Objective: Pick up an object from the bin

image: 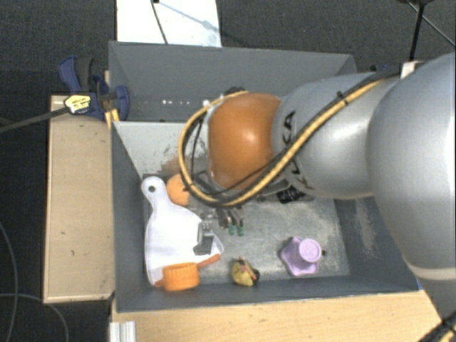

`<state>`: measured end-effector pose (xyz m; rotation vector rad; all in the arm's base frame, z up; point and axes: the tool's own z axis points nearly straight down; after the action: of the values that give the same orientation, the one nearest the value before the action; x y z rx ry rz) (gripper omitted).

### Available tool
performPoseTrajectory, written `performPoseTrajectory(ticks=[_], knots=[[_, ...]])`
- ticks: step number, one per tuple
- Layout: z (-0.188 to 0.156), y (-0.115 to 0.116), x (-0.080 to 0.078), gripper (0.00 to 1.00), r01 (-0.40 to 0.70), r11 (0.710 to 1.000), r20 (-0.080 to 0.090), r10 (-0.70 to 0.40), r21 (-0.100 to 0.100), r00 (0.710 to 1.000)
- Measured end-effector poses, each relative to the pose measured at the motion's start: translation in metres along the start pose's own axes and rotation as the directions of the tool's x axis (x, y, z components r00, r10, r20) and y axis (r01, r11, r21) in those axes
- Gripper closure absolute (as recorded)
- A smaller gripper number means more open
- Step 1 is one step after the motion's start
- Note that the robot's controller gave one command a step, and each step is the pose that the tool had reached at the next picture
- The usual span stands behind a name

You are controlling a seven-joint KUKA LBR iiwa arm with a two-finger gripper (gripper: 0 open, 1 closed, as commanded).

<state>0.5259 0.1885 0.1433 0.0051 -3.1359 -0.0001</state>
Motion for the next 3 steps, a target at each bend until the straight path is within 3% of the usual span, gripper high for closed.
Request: performPoseTrajectory(ticks=[1, 2, 3], knots=[[-0.005, -0.001, -0.002, 0.00, -0.005, 1.000, 0.007, 0.005, -0.001, 1.000], [0.024, 0.017, 0.020, 0.00, 0.051, 0.999, 0.012, -0.051, -0.001, 0.999], [0.055, 0.043, 0.027, 0.00, 0.225, 0.974, 0.007, -0.225, 0.001, 0.974]])
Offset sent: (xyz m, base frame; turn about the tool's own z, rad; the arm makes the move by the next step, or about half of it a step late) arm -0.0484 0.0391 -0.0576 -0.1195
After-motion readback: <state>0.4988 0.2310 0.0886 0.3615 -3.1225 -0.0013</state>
